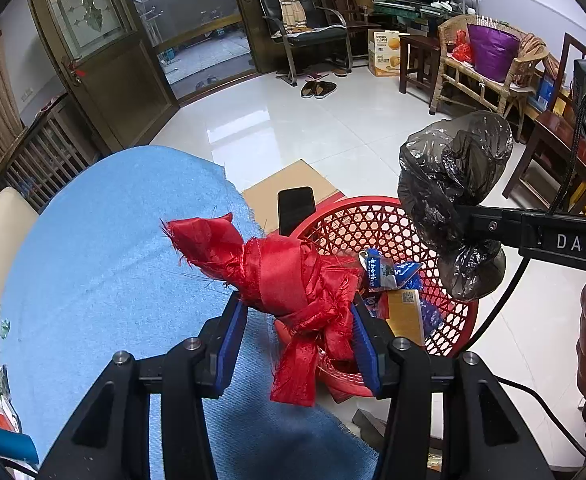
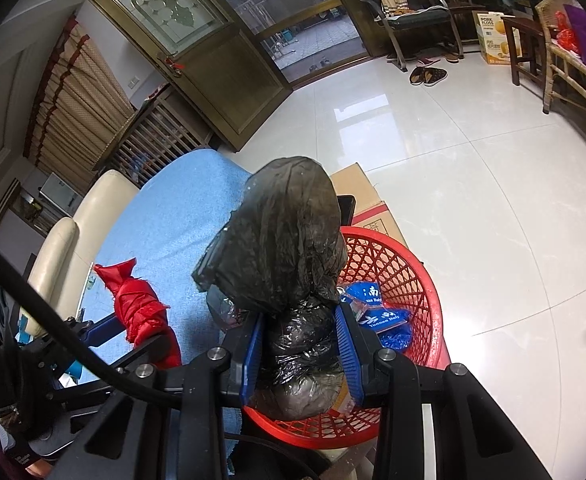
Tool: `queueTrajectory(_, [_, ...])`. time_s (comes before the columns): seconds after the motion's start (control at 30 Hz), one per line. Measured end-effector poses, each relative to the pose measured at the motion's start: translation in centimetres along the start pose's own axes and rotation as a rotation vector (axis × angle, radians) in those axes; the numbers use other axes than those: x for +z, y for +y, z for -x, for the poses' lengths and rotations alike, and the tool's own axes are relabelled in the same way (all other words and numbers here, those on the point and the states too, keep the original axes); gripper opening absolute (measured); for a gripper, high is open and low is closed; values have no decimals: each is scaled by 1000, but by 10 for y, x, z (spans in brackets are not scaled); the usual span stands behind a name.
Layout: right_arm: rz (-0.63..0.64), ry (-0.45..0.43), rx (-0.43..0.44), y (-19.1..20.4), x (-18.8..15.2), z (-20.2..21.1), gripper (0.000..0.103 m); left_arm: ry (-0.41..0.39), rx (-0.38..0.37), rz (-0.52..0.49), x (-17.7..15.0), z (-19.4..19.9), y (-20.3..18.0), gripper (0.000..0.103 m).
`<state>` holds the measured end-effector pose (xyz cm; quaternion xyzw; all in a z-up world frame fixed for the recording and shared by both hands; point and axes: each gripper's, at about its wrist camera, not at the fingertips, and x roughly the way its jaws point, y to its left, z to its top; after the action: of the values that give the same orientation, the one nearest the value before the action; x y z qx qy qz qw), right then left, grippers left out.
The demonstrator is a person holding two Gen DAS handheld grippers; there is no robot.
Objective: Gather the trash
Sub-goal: 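Lower the right tool's black bag and left tool's red bag over the basket, then open the left tool to drop the red bag while the right tool drops the black bag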
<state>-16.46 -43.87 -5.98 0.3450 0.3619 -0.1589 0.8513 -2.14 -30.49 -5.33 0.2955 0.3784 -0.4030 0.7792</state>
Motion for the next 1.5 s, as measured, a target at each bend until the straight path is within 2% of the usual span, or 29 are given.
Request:
queueTrajectory(0.7, [-15, 23, -7, -2, 1, -3, 39, -24, -14, -6, 0, 8, -2, 61])
queueTrajectory(0.77, [-28, 27, -10, -3, 3, -2, 45, -30, -19, -1, 1, 10, -1, 62])
queueTrajectory(0.8, [-33, 25, -6, -4, 3, -1, 56, -34, -19, -1, 1, 11, 0, 62])
queueTrajectory(0.83, [-40, 18, -2, -5, 4, 0, 59, -37, -18, -1, 0, 13, 0, 62])
queueTrajectory(0.97, [-26, -7, -3, 1, 6, 6, 59, -44, -14, 11, -2, 17, 5, 62])
queueTrajectory(1.3, [35, -12, -1, 29, 6, 11, 59, -83, 80, 75, -19, 44, 42, 62])
queueTrajectory(1.5, [90, -8, 8, 57, 2, 11, 59, -98, 152, 175, -42, 65, 83, 63])
